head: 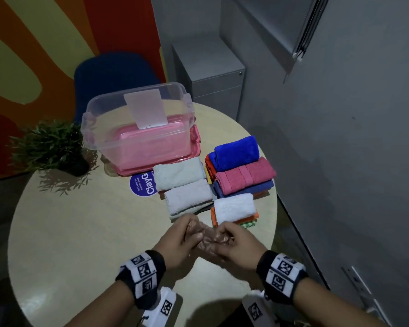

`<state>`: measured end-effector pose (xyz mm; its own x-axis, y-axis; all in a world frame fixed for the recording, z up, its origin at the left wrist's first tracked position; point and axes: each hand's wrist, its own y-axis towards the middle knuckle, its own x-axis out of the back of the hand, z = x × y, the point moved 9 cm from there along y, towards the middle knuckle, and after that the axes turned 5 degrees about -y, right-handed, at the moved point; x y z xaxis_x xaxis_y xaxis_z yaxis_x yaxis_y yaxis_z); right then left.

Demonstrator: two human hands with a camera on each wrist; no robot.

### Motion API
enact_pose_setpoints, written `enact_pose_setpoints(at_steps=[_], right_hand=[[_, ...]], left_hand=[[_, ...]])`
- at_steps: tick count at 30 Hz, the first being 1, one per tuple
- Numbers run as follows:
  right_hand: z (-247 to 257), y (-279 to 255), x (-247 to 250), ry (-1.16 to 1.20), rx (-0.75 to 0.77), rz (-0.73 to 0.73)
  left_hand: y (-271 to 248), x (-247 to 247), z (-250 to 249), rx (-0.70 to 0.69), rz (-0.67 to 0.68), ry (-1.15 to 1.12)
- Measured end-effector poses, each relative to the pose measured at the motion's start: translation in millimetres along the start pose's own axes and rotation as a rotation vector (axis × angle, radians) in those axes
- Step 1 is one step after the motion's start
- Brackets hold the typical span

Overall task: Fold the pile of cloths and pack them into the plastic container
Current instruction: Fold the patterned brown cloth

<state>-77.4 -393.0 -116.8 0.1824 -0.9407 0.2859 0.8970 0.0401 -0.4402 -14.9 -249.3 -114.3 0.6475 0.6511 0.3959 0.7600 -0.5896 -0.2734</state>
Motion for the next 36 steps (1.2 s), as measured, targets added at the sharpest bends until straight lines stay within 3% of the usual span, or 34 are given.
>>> enact_pose_setpoints(at_steps=[6,12,15,18,22,29,36], right_hand=[[21.1,15.6,101.5,0.043,0.039,-0.224],[-10.9,37.0,121.7,-0.153,-0.125,-0.437],[-19.5,43.2,121.5,-0.265,-0.128,-0.515],[-24.0,48.3,122.2,-0.330,-0.126,-0.548],[-32.8,51.7,123.1,-0.244,-0.194,-0.506],[-24.9,54.6,118.9,-0.173,-0.142,-0.454],[17.6,39.8,133.4,-0.334,-0.075,-0.569]], left_hand=[[51.5,6.5,-50.5,0.095,-0.213,-0.277],[81.8,-13.2,-35.0,0.142,-0.292,-0.015],[83.7,-17.8,-27.5,0.144,-0.286,0.131],[86.3,-15.7,-23.1,0.175,-0.300,0.110],[90.0,-12.1,-27.0,0.189,-0.317,0.072],[86.0,-12.1,-35.3,0.173,-0.302,0.118],[73.8,24.1,-28.1,0.177,-0.393,0.097]])
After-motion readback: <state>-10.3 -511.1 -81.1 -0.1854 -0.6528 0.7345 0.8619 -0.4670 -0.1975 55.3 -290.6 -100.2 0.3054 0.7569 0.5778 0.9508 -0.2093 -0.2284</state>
